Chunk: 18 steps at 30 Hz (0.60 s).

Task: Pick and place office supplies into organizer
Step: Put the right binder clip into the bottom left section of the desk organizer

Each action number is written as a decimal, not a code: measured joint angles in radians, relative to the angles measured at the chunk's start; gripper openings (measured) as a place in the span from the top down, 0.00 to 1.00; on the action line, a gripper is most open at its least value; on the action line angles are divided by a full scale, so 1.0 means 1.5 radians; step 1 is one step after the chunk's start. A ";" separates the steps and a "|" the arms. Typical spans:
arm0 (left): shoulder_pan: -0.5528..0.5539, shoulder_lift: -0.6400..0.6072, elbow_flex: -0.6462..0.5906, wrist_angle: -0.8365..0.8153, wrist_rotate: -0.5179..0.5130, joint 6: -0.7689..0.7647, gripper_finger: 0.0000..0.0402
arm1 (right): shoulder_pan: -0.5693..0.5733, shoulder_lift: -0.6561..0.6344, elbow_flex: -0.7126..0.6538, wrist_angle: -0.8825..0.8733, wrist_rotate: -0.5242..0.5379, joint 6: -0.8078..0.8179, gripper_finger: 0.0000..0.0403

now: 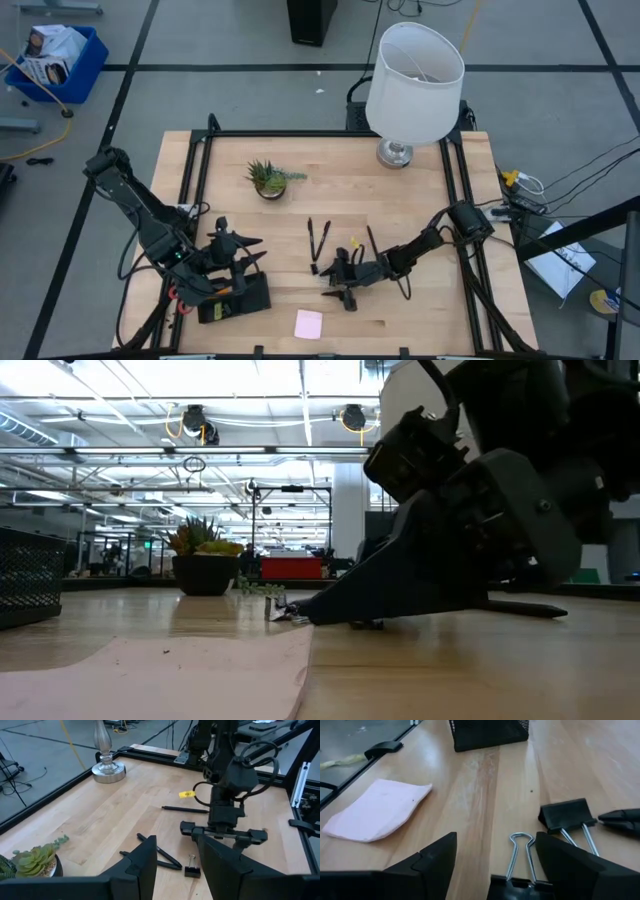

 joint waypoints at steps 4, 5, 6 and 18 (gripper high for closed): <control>0.000 0.000 0.000 0.005 0.015 0.005 0.63 | 0.001 -0.012 -0.010 -0.011 -0.010 0.010 0.37; 0.000 0.000 0.000 0.006 0.016 0.007 0.63 | 0.003 -0.017 -0.017 -0.013 -0.012 0.012 0.37; 0.000 0.000 0.000 0.007 0.018 0.009 0.63 | 0.006 -0.021 -0.025 -0.017 -0.011 0.012 0.37; 0.000 0.000 0.000 0.010 0.020 0.012 0.65 | 0.055 -0.029 -0.082 -0.015 0.083 0.045 0.38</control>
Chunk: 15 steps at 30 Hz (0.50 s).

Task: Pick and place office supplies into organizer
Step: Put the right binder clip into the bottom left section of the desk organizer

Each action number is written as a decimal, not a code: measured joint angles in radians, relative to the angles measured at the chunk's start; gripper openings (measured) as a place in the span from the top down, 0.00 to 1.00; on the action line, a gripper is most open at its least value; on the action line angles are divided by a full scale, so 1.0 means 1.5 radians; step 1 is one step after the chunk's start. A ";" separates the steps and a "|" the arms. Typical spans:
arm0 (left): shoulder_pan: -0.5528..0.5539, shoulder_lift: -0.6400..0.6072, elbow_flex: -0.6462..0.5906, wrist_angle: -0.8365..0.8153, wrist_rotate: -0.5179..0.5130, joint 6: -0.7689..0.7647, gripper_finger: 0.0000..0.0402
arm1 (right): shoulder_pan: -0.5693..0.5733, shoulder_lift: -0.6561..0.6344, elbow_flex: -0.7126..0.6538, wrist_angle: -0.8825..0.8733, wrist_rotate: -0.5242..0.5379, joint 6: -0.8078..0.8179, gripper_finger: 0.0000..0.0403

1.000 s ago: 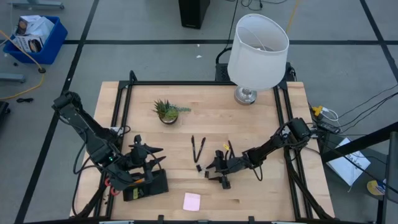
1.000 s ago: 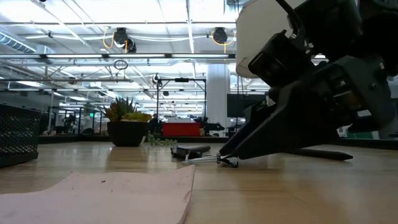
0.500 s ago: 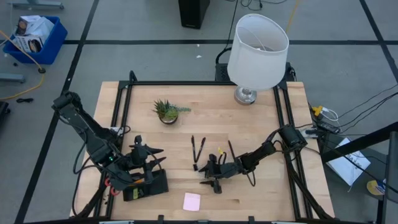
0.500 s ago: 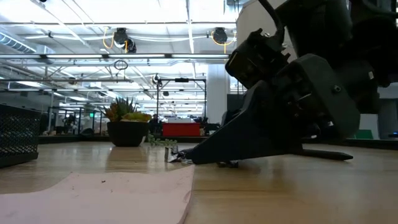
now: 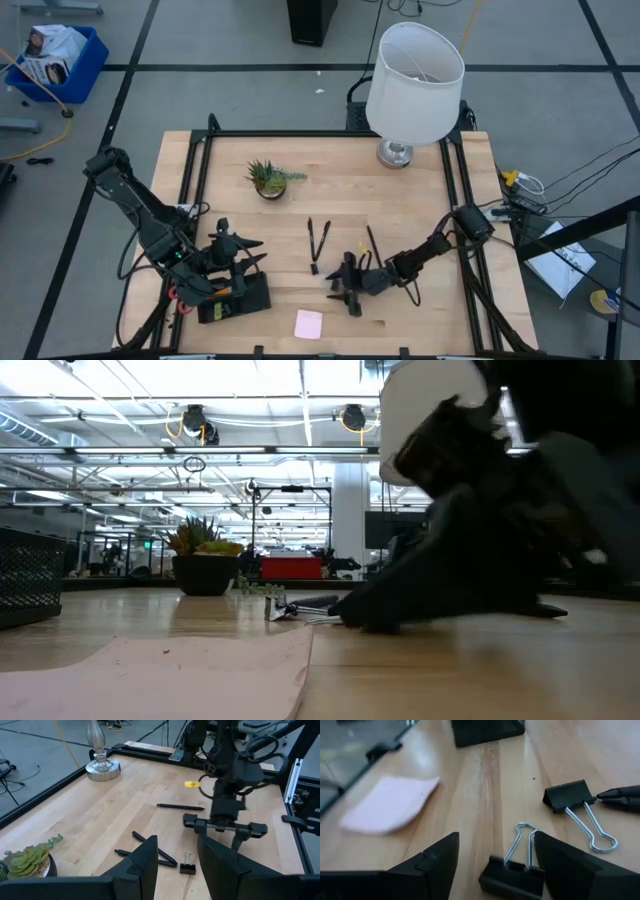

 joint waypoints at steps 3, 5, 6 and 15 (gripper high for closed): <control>0.000 0.000 0.000 0.000 0.000 0.000 0.65 | 0.022 0.000 -0.001 -0.008 0.054 -0.066 0.38; 0.000 0.000 0.000 0.000 -0.001 -0.001 0.65 | 0.032 0.000 -0.001 -0.016 0.083 -0.096 0.38; 0.000 0.000 0.000 0.000 -0.001 -0.002 0.65 | 0.035 0.000 -0.001 -0.020 0.097 -0.101 0.38; 0.000 0.000 0.000 0.000 -0.003 -0.003 0.66 | 0.019 0.000 -0.001 -0.012 0.103 -0.008 0.38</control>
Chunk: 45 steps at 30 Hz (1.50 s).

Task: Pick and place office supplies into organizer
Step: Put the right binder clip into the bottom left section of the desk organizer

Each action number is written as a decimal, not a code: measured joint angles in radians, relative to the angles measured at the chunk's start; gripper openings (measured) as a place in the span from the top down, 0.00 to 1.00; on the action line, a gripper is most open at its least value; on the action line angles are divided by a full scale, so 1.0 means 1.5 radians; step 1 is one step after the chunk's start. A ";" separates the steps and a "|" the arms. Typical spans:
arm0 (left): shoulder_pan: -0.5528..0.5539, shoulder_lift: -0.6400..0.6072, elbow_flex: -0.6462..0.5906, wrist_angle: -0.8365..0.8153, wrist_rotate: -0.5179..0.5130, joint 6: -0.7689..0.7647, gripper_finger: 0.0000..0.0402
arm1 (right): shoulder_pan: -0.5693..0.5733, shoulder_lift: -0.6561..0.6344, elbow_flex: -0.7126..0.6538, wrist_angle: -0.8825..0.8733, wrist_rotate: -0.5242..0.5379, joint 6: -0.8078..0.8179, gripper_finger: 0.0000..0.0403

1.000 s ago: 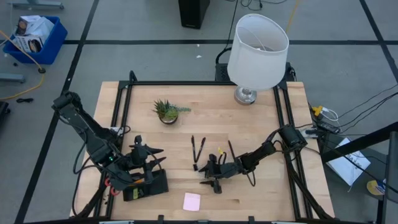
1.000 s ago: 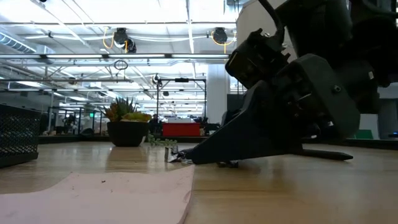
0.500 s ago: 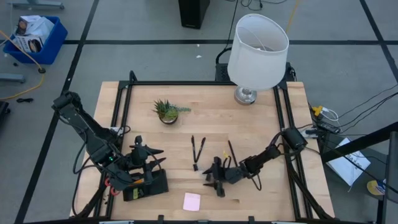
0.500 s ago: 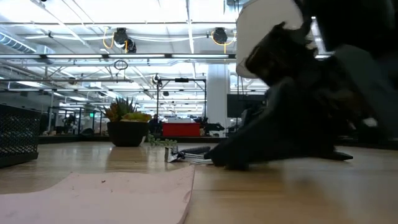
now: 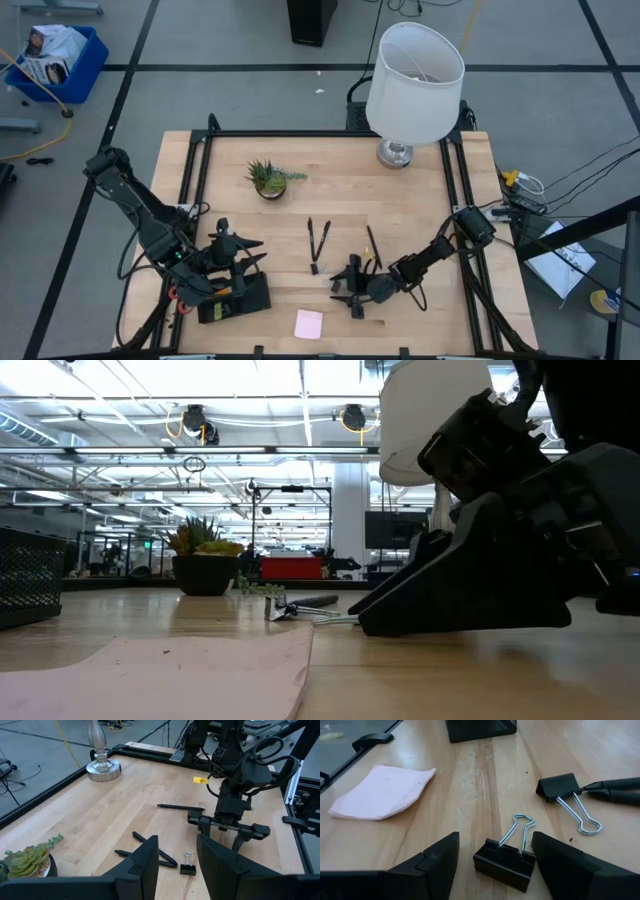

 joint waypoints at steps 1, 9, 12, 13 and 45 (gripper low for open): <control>0.000 0.000 0.000 0.000 0.000 -0.001 0.66 | 0.000 0.000 0.000 -0.001 0.000 0.002 0.38; 0.000 0.000 0.000 0.000 0.000 -0.002 0.66 | -0.001 0.000 0.000 -0.008 0.009 -0.004 0.50; 0.000 0.000 0.000 0.000 0.001 -0.003 0.66 | -0.001 0.000 0.000 -0.007 0.010 -0.024 0.59; 0.000 0.000 0.000 0.000 0.001 -0.003 0.66 | -0.001 0.000 0.000 -0.007 0.010 -0.030 0.61; 0.126 0.022 0.000 0.245 0.198 0.018 0.66 | -0.027 -0.163 0.077 0.130 0.181 -0.592 0.61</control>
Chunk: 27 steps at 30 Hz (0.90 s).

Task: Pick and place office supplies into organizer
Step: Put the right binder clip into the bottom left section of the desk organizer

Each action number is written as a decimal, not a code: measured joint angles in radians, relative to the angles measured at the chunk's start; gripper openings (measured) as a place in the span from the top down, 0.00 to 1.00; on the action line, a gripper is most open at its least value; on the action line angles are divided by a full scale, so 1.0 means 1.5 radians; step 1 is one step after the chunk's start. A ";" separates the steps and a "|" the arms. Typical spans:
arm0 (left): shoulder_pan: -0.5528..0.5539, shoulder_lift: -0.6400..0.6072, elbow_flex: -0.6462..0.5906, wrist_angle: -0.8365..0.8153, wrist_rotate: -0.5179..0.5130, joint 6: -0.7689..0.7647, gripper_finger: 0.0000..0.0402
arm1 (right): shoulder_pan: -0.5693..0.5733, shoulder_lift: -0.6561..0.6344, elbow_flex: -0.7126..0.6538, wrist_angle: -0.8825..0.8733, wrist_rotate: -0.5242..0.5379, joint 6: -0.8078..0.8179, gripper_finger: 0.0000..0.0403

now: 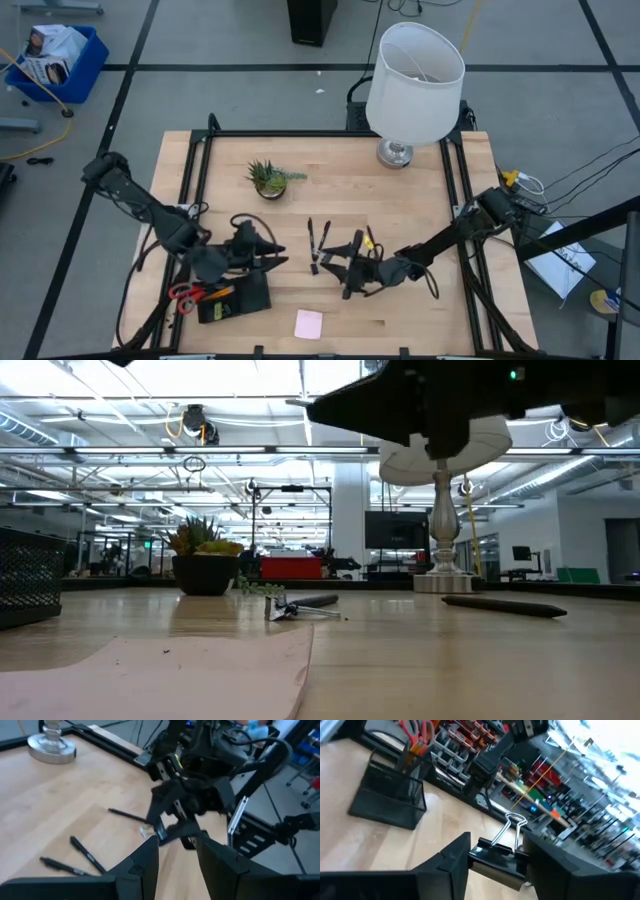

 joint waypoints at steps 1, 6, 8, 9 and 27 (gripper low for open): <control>0.007 0.000 0.000 0.006 0.001 0.004 0.66 | 0.000 0.000 0.006 -0.001 -0.001 -0.014 0.61; 0.069 0.000 0.000 -0.002 0.062 -0.010 0.66 | 0.010 0.000 0.023 0.003 0.000 -0.049 0.58; 0.096 0.000 0.000 -0.001 0.091 -0.016 0.66 | 0.011 0.000 0.032 0.004 -0.001 -0.064 0.57; 0.109 0.000 0.000 0.000 0.106 -0.017 0.66 | 0.011 0.000 0.037 0.005 -0.001 -0.068 0.56; 0.179 0.082 0.000 0.098 0.292 -0.021 0.66 | -0.006 -0.001 0.073 0.003 -0.003 -0.146 0.60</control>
